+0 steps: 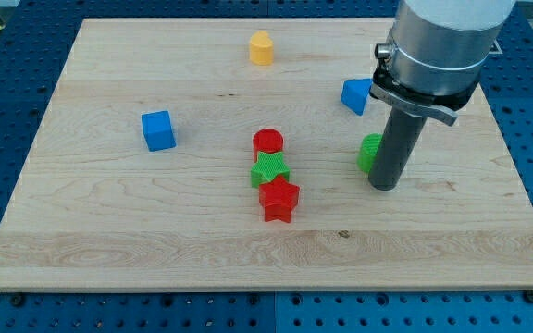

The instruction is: Move the green circle down to the blue triangle

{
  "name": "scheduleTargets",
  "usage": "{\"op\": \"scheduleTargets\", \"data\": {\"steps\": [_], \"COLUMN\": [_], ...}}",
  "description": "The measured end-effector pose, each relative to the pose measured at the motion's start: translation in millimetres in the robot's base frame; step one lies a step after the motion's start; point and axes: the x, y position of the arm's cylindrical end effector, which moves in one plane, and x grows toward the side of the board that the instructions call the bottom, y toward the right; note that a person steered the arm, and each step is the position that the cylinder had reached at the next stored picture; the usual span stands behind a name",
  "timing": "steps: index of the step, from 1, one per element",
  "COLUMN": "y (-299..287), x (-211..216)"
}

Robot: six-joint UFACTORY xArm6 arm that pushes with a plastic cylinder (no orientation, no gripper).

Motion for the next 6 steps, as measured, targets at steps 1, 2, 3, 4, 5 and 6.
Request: {"op": "scheduleTargets", "data": {"steps": [1,2,3,4,5,6], "y": [33.4,37.9,37.9,34.4,32.2,28.7], "x": [0.0,0.0,0.0,0.0,0.0,0.0]}}
